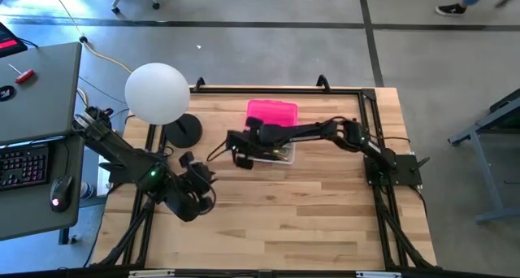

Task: Pick & place school supplies into a supply box
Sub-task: Put the green crayon into the pink supply box

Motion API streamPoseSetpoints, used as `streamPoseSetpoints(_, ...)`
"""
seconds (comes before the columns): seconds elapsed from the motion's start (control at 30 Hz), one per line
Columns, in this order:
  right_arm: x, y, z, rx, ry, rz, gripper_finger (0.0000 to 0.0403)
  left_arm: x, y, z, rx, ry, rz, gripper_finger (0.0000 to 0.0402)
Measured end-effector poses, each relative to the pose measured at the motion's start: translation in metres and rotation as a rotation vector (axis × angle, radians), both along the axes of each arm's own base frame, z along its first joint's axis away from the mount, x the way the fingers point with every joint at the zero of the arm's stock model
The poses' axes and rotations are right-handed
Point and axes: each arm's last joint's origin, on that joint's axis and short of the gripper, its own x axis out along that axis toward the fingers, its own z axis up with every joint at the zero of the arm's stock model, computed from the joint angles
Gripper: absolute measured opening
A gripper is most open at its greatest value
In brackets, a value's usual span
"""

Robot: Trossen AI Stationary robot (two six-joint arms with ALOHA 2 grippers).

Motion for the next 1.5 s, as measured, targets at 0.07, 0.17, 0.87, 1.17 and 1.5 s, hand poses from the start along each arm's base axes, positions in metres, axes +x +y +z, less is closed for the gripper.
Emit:
streamPoseSetpoints(0.07, -0.01, -0.001, 0.021, -0.041, 0.009, -0.019, 0.0087, -0.005, 0.004, -0.004, 0.006, 0.033, 0.057, 0.0122)
streamPoseSetpoints(0.17, -0.029, 0.003, 0.044, -0.113, 0.072, -0.044, 0.0087, -0.011, 0.01, -0.018, 0.016, 0.063, 0.121, 0.0122)
streamPoseSetpoints(0.87, -0.208, 0.028, 0.195, -0.247, -0.161, -0.323, 0.0087, 0.016, 0.049, -0.071, 0.022, 0.092, 0.113, 0.0122)
streamPoseSetpoints(1.17, -0.255, 0.037, 0.143, -0.115, -0.22, -0.365, 0.0087, 0.054, 0.106, -0.062, -0.035, 0.09, -0.122, 0.0122)
streamPoseSetpoints(1.5, -0.294, 0.042, 0.079, -0.024, -0.261, -0.419, 0.0087, 0.053, 0.164, -0.084, -0.156, 0.031, -0.247, 0.0122)
